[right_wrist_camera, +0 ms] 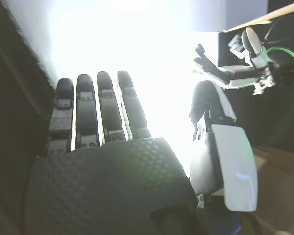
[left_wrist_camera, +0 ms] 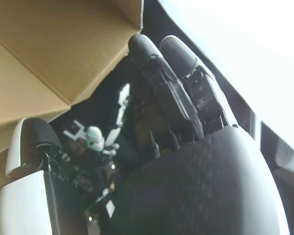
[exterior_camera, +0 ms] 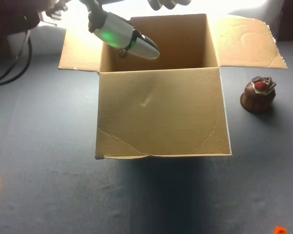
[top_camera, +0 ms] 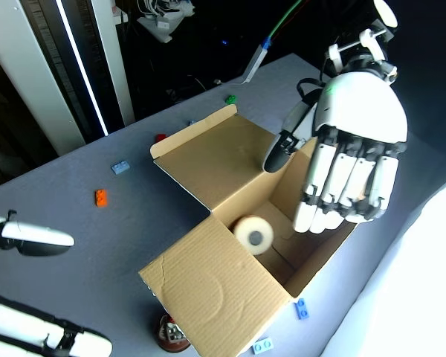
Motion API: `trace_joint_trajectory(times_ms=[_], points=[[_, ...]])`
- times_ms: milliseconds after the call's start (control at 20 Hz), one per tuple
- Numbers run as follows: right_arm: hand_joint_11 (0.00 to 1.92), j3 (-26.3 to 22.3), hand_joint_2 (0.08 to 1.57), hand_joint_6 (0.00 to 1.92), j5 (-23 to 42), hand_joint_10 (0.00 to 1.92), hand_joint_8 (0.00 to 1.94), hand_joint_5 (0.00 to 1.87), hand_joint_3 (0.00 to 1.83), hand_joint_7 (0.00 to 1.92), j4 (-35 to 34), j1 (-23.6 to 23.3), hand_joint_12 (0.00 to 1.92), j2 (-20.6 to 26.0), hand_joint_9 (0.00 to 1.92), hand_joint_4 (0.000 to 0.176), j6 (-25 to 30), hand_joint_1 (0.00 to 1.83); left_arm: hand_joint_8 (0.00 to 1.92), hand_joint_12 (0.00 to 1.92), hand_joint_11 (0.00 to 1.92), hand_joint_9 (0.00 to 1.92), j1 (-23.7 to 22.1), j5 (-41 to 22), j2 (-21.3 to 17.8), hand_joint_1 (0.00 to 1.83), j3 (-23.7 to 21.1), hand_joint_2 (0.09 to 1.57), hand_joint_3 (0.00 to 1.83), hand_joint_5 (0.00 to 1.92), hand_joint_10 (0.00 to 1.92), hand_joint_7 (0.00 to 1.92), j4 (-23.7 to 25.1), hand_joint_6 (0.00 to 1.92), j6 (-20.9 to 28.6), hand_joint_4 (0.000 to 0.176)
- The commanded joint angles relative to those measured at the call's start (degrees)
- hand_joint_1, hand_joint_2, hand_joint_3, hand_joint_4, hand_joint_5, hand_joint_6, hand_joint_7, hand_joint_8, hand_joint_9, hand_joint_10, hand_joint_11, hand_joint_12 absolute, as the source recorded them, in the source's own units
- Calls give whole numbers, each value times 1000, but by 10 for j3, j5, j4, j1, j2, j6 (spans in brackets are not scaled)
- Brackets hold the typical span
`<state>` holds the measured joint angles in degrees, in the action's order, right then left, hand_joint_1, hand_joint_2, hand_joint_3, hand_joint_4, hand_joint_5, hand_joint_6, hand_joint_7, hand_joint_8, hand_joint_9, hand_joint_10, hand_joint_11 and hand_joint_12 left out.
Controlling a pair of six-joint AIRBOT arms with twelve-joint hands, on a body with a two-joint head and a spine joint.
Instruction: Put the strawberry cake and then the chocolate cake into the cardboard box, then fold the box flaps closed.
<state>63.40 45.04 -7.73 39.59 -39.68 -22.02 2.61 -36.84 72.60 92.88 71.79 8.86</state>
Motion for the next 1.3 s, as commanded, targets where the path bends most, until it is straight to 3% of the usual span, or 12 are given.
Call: trace_joint_trajectory(times_ms=[0, 200, 400, 500, 550, 650, 900, 1000, 1100, 1250], points=[[0, 10, 1240, 8, 53, 4, 4, 190, 0, 137, -25, -1, 113, 3, 113, 0, 18, 9, 0, 1359, 269, 810, -11, -20, -4, 649, 5, 1005, 2, 501, 227, 724, -28, 1, 4, 1], [0, 49, 1202, 2, 23, 8, 0, 183, 0, 139, -25, 7, 187, -28, 127, 0, 53, 71, 1, 1169, 290, 797, -30, 2, -9, 624, 12, 997, 0, 485, 94, 700, 15, 1, 48, 7], [0, 87, 1100, 1, 14, 2, 0, 118, 0, 91, -28, 19, 221, -57, 106, 0, 67, 422, 0, 1085, 285, 785, -45, 43, -21, 638, 6, 990, 1, 489, 36, 696, 67, 0, 106, 4], [0, 99, 1043, 0, 7, 8, 1, 104, 0, 94, -30, 18, 282, -70, 124, 0, 62, 647, 0, 1045, 299, 784, -52, 69, -31, 630, -4, 992, 1, 484, 23, 693, 117, 0, 153, 5], [0, 105, 1022, 0, 1, 3, 0, 76, 0, 75, -30, 17, 160, -75, 103, 0, 60, 758, 0, 1038, 302, 784, -55, 80, -35, 633, -9, 987, 0, 479, 20, 692, 142, 0, 177, 7], [0, 118, 1001, 0, -16, 0, 0, 47, 0, 25, -31, 12, 11, -89, 54, 0, 60, 948, 2, 1033, 299, 788, -63, 99, -43, 644, -18, 981, 0, 487, 20, 696, 220, 4, 242, 12], [0, 155, 1027, 8, -65, 0, 0, 51, 0, 0, -30, -14, 0, -132, 13, 0, 61, 992, 0, 1033, 299, 785, -87, 116, -53, 635, -28, 984, 0, 468, 14, 684, 443, 3, 429, 16], [0, 171, 1028, 8, -96, 0, 0, 54, 0, 0, 3, -43, 0, -152, 2, 0, 86, 1014, 0, 1030, 294, 784, -95, 116, -60, 639, -34, 988, 0, 475, 13, 683, 538, 5, 516, 16], [0, 178, 1025, 14, -117, 0, 0, 67, 0, 0, 23, -67, 0, -168, 1, 0, 93, 1017, 0, 1036, 296, 790, -97, 108, -65, 639, -38, 992, 2, 480, 14, 683, 594, 6, 567, 11], [0, 197, 1023, 8, -147, 0, 0, 57, 0, 0, 44, -92, 0, -198, 0, 0, 92, 1015, 2, 1046, 300, 795, -99, 93, -69, 643, -34, 996, 3, 464, 14, 686, 626, 0, 589, 10]])
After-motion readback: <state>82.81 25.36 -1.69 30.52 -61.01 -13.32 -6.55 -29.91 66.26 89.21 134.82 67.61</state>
